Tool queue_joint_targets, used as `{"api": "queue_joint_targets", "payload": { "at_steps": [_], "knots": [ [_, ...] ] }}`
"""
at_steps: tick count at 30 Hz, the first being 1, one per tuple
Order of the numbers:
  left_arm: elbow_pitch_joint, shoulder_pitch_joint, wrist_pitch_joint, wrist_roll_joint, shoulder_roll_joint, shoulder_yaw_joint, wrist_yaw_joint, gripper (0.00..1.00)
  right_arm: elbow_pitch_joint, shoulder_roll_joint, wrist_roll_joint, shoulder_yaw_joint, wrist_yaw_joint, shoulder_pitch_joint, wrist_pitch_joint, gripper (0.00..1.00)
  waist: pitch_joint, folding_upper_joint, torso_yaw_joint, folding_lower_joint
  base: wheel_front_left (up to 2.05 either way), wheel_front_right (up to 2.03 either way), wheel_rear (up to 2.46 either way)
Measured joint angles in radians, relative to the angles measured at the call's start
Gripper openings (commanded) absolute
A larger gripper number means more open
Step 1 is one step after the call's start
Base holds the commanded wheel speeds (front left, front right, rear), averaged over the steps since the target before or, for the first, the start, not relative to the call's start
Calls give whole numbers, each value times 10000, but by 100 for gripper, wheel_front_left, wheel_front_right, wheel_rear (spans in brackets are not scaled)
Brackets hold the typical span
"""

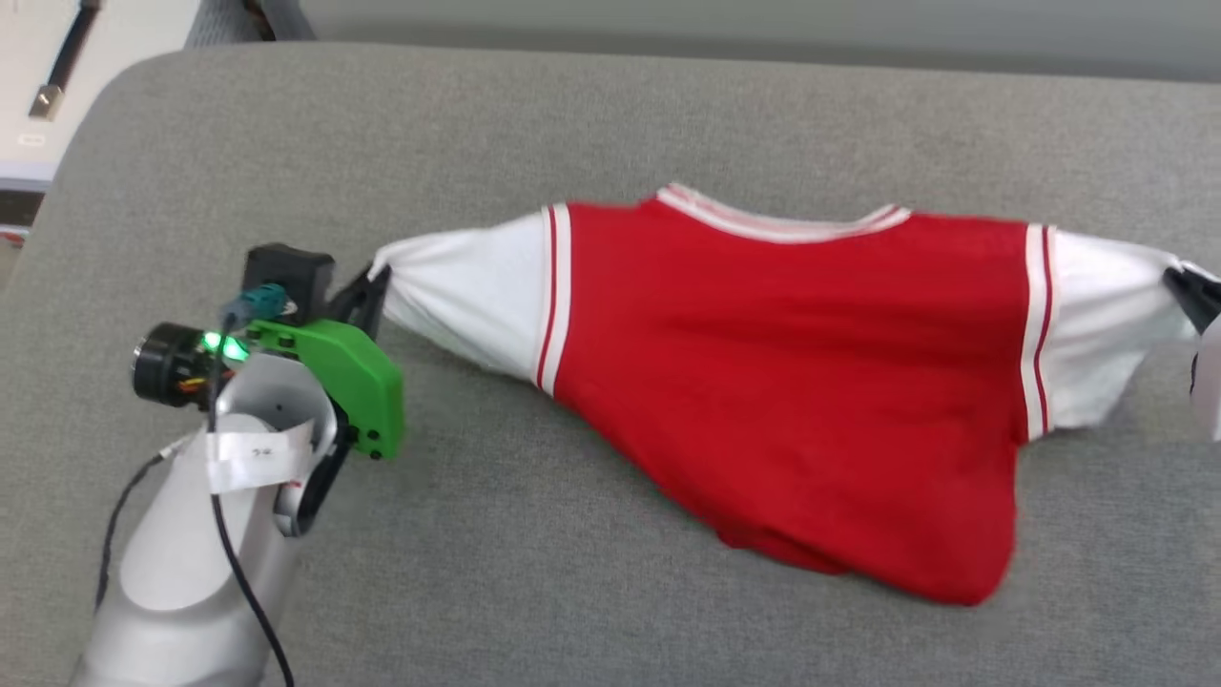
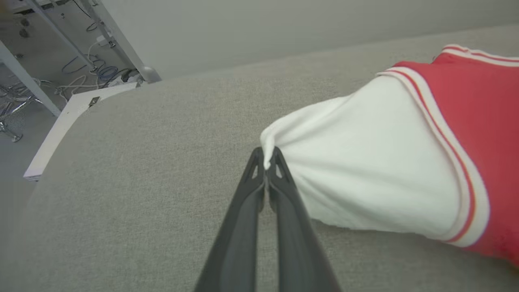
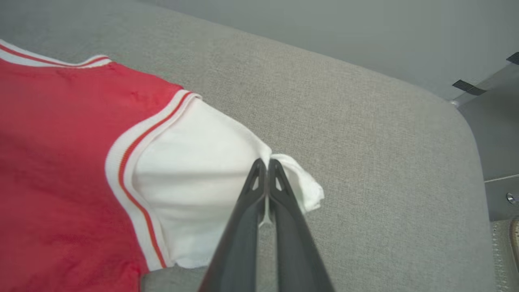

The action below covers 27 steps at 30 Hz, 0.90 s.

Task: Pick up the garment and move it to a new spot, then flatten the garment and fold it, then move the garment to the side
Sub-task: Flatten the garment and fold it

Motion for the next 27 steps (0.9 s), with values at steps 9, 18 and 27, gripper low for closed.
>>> {"api": "queue_joint_targets", "payload": {
  "at_steps": [9,18,27],
  "knots": [
    [-2343,78,-798,15,706,846,552,0,-926,-362,-196,-616,10,-344,-972,0,-1268,0,-35,0,0,0,0],
    [-4443,368,-949,-123,1225,1624,989,0,-1806,-389,-226,-1045,12,-950,-1411,0,-2019,0,-201,0,0,0,0],
    [-5979,78,-938,-100,1795,1973,1064,0,-2105,274,-1104,-2121,12,-1909,-1666,0,-2063,0,-437,0,0,0,0]
  ]
}}
